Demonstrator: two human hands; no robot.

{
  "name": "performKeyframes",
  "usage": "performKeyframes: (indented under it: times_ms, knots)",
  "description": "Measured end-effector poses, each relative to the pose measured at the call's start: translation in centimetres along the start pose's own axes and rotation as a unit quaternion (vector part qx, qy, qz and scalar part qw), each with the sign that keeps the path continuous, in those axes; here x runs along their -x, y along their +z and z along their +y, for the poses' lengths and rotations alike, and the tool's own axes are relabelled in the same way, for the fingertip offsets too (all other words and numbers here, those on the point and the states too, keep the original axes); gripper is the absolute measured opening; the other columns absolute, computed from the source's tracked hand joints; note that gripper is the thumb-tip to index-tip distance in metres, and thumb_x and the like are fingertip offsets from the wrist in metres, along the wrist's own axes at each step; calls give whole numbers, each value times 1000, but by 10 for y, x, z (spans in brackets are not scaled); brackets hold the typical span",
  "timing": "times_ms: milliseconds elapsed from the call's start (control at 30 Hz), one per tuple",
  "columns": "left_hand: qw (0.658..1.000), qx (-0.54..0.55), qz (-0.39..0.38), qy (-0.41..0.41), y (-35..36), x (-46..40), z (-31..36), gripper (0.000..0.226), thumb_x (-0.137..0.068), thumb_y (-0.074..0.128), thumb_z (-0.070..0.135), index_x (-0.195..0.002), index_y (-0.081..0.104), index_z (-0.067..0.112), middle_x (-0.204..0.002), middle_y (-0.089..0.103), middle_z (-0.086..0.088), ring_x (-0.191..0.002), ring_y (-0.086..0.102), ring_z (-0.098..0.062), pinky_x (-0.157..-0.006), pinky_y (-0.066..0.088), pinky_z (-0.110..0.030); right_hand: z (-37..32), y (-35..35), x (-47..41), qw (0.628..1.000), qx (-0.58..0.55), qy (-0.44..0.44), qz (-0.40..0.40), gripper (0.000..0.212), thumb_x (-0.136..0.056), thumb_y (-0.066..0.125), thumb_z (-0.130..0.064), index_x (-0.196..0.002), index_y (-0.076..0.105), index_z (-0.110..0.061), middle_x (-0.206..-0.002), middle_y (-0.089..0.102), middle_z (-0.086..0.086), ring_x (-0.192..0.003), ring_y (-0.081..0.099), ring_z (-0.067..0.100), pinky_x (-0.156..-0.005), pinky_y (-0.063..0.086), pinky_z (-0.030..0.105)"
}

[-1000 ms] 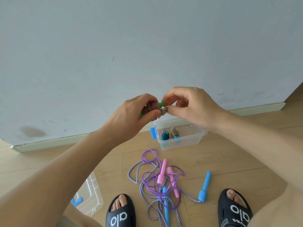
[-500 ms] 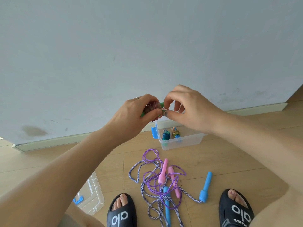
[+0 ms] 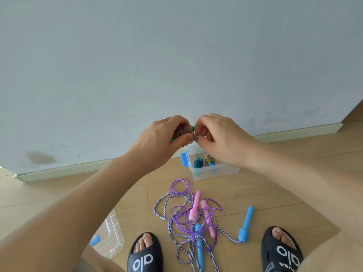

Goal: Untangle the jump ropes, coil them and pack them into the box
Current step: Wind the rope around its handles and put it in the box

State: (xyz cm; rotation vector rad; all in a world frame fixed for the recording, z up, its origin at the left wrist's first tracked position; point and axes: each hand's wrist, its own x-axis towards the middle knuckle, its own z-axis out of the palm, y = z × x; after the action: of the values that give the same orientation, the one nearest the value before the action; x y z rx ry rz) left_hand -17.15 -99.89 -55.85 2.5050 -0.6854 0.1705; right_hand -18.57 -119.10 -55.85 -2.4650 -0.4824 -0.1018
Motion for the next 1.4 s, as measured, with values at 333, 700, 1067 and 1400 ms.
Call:
performKeyframes:
  times_ms: [333,700,1067,1400]
  knots:
    - [998,-41,48,25,-2,-1,0,26,-94,58,39,-115,54,24,-98,57,17,-83,51,-11,-66,40,-24,-7,-1,-6,973,-164,127,99,8,-88,67,-18,-86,73,-21,-81,72,-10,-77,66,4,-67,50,17]
    - [999,-39,22,-28,0,3,10,42,-86,67,49,-109,42,26,-94,56,11,-78,56,-21,-65,48,-35,-17,0,-14,937,-266,192,119,15,-73,75,-13,-81,66,-21,-81,72,-2,-73,64,14,-76,56,34]
    - [991,-126,35,-4,1,-5,2,25,-97,50,46,-110,46,26,-94,54,14,-74,55,-23,-60,47,-36,-24,0,-23,882,-388,258,73,11,-79,71,-5,-88,69,-11,-76,65,2,-60,63,13,-86,60,39]
    - [988,-145,38,-40,4,-12,2,25,-97,49,46,-106,50,23,-88,55,12,-71,51,-20,-58,39,-33,-25,10,-27,923,-292,227,103,12,-81,67,-13,-90,67,-20,-92,71,1,-91,68,18,-85,56,33]
